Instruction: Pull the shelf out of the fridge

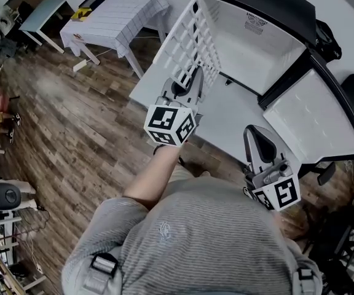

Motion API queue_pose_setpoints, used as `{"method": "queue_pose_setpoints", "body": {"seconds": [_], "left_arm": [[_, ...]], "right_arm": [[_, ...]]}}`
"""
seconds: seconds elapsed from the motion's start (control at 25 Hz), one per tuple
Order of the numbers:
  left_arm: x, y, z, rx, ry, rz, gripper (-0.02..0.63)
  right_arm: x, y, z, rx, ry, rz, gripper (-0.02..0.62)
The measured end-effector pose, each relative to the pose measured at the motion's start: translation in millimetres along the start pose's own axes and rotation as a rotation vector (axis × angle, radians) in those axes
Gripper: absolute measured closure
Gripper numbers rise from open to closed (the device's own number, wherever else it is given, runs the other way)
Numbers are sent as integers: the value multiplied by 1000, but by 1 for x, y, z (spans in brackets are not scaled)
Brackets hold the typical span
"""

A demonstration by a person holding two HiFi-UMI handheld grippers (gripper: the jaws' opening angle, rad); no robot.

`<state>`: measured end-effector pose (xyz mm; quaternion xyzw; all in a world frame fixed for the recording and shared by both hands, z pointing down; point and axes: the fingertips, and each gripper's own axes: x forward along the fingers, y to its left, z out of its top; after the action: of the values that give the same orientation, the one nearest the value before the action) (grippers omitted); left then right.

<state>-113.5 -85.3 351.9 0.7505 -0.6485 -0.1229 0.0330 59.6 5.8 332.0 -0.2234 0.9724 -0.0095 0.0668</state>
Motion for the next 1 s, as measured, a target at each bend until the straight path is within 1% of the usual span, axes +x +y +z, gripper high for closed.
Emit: {"method": "queue_pose_setpoints", "body": {"seconds": [0.04, 0.2, 0.36, 0.44, 0.56, 0.76, 1.0], "left_arm": [[-1, 0, -1, 38, 3, 2, 575], [-2, 3, -7, 137, 21, 18, 575], [0, 4, -10, 279, 46, 44, 574], [1, -1, -9, 323, 43, 44, 574], [4, -5, -7, 332, 34, 42, 575], [7, -12, -2, 373, 24, 32, 574], [7, -14, 1, 363, 9, 27, 575]], "right_arm": [[0, 0, 0, 1, 0, 1, 581], [2, 3, -1, 1, 6, 10, 581], [3, 5, -1, 2, 6, 15, 581], [2, 6, -1, 4, 4, 18, 581], [1, 8, 1, 3, -5, 22, 581], [-1, 8, 3, -5, -13, 23, 581], [-2, 10, 4, -4, -12, 27, 581]]}}
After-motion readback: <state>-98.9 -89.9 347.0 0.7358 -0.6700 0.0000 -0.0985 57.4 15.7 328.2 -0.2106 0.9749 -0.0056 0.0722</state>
